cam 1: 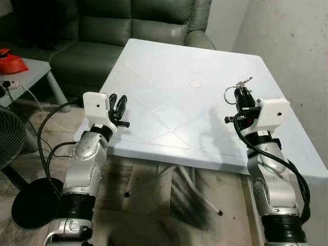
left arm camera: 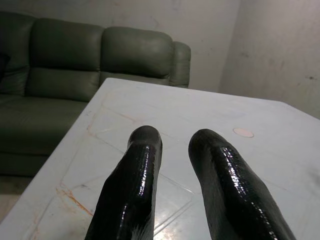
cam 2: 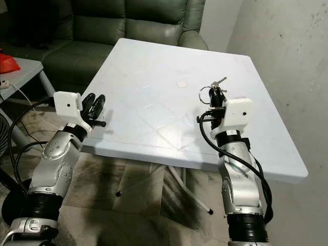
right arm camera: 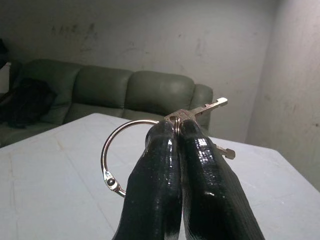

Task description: Hang keys on a hook

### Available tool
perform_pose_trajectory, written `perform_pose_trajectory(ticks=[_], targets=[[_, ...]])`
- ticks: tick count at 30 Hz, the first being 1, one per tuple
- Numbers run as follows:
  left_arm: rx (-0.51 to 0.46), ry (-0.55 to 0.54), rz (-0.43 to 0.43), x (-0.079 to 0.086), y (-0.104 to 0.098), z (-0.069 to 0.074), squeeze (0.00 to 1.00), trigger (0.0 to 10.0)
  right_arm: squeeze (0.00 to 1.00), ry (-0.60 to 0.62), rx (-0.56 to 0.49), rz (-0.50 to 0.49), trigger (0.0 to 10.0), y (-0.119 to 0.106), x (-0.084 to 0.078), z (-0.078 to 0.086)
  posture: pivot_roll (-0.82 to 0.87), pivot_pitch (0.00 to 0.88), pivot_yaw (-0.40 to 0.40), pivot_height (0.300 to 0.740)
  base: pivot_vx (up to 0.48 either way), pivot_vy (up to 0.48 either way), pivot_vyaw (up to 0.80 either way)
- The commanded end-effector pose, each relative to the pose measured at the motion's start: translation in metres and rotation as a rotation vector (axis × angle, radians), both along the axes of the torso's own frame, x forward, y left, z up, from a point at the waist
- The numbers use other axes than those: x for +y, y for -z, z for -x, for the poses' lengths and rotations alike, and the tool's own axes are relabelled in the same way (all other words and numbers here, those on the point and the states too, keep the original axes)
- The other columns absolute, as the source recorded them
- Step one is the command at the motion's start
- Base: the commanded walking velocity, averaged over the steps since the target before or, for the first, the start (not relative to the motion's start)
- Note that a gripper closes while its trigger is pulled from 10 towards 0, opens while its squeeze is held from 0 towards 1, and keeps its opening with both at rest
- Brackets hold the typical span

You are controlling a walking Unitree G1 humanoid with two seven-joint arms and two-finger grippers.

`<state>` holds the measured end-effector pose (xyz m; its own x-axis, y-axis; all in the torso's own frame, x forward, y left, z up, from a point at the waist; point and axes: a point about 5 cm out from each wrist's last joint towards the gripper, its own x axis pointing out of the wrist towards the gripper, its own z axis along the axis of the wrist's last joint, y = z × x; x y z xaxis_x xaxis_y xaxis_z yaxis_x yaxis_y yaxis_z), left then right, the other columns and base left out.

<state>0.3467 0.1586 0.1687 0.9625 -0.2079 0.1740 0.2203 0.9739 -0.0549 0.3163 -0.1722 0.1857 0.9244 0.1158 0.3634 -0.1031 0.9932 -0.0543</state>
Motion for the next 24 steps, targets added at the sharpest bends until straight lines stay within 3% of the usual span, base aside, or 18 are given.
perform_pose_trajectory(ticks=[1,3,12,19,24], targets=[[-0.022,-0.017,-0.002,0.0013,-0.0070,-0.0039,0.00,10.0,0.00,0.006,0.024,-0.007,10.0,0.0030,-0.0031,-0.0014,-0.14,0.000,-0.045,0.740,0.000,0.000,0.00],[-0.020,-0.018,-0.002,0.0015,-0.0067,-0.0044,0.00,10.0,0.00,0.010,0.037,-0.001,10.0,0.0043,-0.0027,-0.0025,-0.14,0.000,-0.041,0.740,0.000,0.000,0.00],[-0.009,-0.024,0.012,0.0022,-0.0058,-0.0083,0.00,10.0,0.00,-0.011,0.057,-0.017,10.0,0.0052,0.0006,-0.0056,-0.14,0.000,-0.042,0.740,0.000,0.000,-0.74],[0.002,-0.039,0.022,0.0026,-0.0038,-0.0101,0.00,10.0,0.00,-0.015,0.063,-0.014,10.0,0.0054,0.0001,-0.0066,-0.14,0.000,-0.045,0.740,0.000,0.387,-0.73],[-0.003,-0.042,0.007,0.0006,-0.0033,-0.0102,0.00,10.0,0.00,-0.020,0.071,-0.009,10.0,0.0067,-0.0002,-0.0065,-0.15,0.000,-0.048,0.740,0.000,0.000,-0.73]])
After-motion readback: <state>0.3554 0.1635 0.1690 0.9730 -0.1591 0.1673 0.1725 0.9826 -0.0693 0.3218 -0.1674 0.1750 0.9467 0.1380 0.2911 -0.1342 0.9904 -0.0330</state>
